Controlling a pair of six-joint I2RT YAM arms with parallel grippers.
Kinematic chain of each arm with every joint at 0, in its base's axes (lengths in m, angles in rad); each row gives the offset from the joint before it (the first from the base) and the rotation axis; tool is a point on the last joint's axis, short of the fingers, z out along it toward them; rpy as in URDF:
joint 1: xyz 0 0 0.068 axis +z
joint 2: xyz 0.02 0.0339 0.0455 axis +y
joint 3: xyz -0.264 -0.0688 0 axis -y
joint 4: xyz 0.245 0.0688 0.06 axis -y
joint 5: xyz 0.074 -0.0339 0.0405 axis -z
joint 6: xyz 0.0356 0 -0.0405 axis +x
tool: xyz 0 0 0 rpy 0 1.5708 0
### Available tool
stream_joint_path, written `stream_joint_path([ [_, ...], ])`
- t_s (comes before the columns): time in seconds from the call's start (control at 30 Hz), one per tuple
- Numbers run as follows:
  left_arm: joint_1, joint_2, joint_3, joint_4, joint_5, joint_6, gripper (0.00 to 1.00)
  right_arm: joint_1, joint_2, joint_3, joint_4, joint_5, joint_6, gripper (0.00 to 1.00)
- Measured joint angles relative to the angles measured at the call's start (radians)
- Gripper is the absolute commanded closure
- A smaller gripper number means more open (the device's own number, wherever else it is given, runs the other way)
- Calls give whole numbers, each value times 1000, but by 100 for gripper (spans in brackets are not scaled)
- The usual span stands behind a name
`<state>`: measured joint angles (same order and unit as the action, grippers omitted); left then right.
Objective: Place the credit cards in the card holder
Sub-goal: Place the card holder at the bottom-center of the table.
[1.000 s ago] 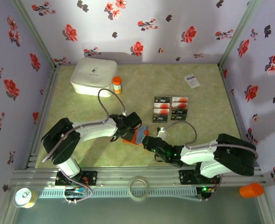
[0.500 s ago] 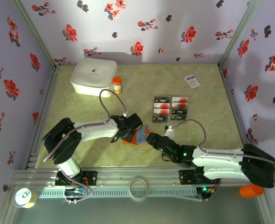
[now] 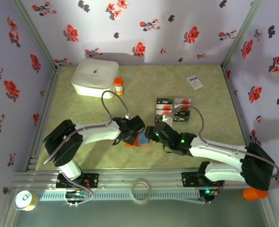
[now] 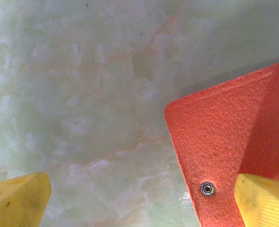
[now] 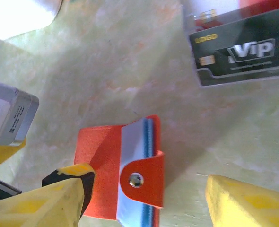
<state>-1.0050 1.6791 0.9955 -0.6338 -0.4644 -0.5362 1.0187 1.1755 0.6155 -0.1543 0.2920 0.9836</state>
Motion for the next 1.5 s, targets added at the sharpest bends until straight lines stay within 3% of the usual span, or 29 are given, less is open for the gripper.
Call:
stream_joint_path([
  [0.37,-4,0,0,-7,-3,-3,0,-5,195,87,-63,-3,-95,33],
  [0.47,-5,0,0,-7,-5,-3,0,-19,218,89,-64,-4,-108,48],
  [0.67,-5,0,0,-7,-5,-3,0,-65,205,61,-39,-14,-112,93],
  [0.73,-5,0,0,-7,-5,-3,0,-79,189,27,-20,-28,-109,100],
  [1.23,-25,-58,-64,-37,-8,-23,0,-98,137,-182,307,-248,-55,100],
  [1.37,-26,-71,-86,-42,-7,-37,0,-98,135,-183,313,-257,-52,71],
  [1.5,-26,-71,-88,-41,-7,-41,0,-98,100,-182,276,-255,-48,66],
])
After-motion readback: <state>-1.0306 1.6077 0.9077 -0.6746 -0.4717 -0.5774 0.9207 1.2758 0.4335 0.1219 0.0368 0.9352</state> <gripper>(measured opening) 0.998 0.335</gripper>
